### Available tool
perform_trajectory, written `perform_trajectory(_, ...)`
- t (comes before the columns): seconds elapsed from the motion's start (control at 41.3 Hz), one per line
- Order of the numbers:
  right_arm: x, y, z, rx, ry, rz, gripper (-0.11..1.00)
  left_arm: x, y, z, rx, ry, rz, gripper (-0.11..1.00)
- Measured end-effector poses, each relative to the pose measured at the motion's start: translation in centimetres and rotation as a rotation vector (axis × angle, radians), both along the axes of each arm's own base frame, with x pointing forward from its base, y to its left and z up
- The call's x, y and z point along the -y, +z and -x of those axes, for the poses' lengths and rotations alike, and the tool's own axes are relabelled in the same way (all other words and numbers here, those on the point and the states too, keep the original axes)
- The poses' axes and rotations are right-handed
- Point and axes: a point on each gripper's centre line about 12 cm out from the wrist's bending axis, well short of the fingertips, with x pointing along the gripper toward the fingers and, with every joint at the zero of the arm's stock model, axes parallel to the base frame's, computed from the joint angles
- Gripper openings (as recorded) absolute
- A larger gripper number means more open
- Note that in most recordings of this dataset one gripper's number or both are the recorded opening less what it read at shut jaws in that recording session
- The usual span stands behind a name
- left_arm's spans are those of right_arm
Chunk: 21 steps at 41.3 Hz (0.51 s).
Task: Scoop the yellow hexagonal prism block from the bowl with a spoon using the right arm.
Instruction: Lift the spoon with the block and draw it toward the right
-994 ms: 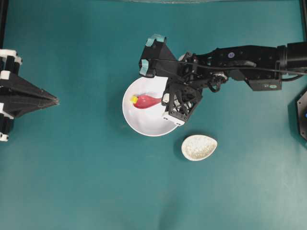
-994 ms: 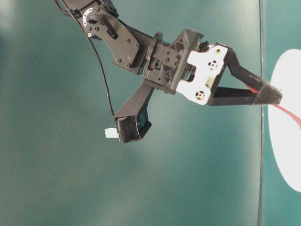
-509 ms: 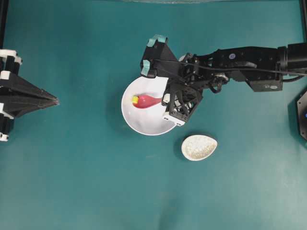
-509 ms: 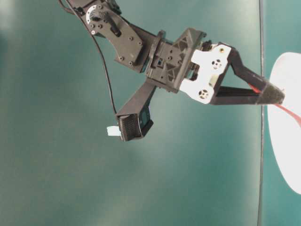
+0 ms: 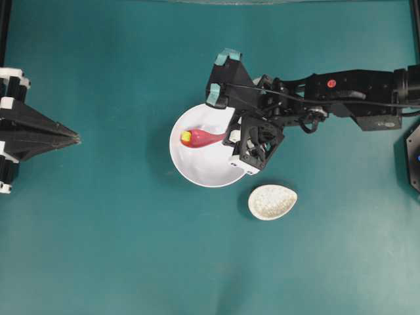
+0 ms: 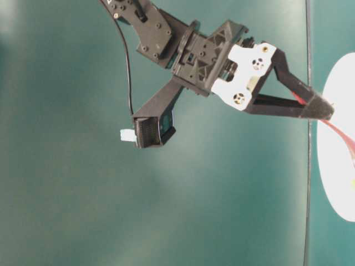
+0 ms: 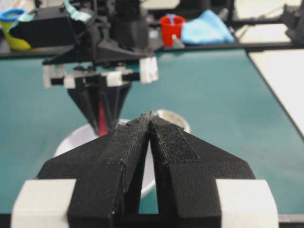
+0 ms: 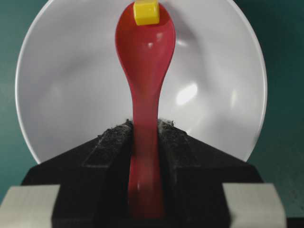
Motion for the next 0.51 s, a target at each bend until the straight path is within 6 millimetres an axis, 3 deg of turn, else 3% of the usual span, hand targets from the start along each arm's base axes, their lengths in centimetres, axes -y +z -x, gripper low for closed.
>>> perform_trajectory(0.509,-0.5,-1.3,0.5,0.057,-0.001,0.015,0.22,0.0,0.0,0.0,0.003,0.000,0.000,0.07)
